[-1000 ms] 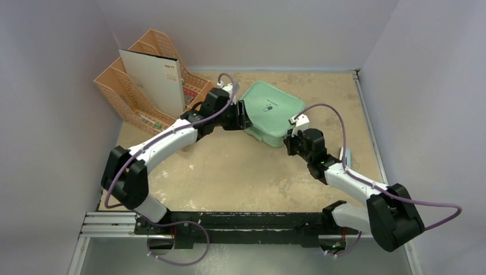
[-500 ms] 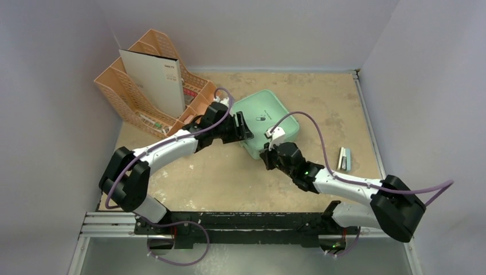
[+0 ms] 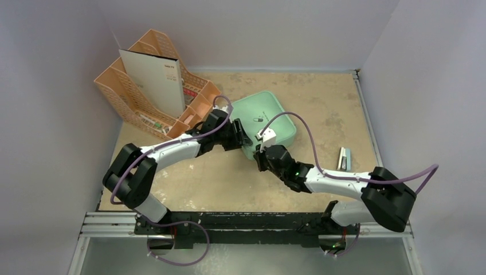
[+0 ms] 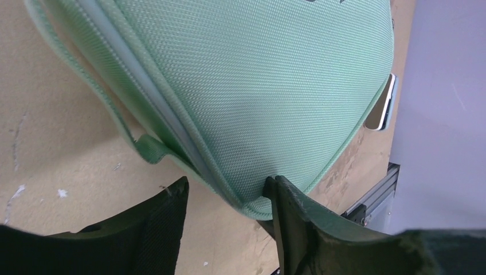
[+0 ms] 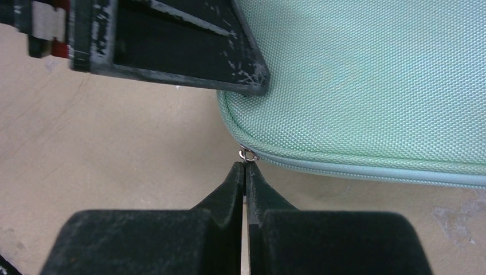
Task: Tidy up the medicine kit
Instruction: Zip the medicine box at the center of the board.
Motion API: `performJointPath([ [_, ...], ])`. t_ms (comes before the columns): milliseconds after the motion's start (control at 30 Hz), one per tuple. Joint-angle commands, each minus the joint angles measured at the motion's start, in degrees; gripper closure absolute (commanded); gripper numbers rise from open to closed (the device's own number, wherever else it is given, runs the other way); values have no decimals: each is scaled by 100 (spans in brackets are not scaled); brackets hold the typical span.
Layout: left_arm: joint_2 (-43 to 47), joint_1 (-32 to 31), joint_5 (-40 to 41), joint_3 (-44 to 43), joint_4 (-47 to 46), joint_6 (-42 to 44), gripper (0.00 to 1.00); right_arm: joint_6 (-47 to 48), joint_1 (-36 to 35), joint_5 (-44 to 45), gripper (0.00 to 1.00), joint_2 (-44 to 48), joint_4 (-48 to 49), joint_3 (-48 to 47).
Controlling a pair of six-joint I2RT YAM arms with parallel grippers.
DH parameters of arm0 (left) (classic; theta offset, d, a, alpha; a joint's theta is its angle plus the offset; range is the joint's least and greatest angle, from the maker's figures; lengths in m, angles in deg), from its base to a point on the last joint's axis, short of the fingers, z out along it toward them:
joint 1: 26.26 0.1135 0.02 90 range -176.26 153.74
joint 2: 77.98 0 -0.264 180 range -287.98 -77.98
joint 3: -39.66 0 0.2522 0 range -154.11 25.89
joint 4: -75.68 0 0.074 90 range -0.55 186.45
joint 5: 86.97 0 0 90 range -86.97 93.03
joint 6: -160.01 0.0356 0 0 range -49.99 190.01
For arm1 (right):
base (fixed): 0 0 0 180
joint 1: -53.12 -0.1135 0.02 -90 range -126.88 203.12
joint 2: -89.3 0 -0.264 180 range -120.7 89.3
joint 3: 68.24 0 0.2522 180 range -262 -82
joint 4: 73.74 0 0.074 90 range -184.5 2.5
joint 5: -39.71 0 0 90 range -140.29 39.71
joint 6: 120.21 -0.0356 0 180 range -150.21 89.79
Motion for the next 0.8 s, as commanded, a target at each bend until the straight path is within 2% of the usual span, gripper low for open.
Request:
performJointPath([
  [0, -317, -32, 64, -58, -344, -32, 50, 115, -41, 328, 100, -79, 573, -262],
  [133, -387, -29, 491, -106, 242, 363, 56, 479, -34, 400, 100, 10, 414, 24],
  [367, -571, 77, 476, -52, 484, 680, 76, 2117, 16, 744, 100, 101, 142, 249],
  [467, -627, 86, 429, -63, 506, 745, 77, 2442, 69, 813, 100, 166, 2, 233],
  [767, -669, 152, 607, -144, 857, 1024, 77, 2496, 643, 471, 100, 618, -282, 185],
])
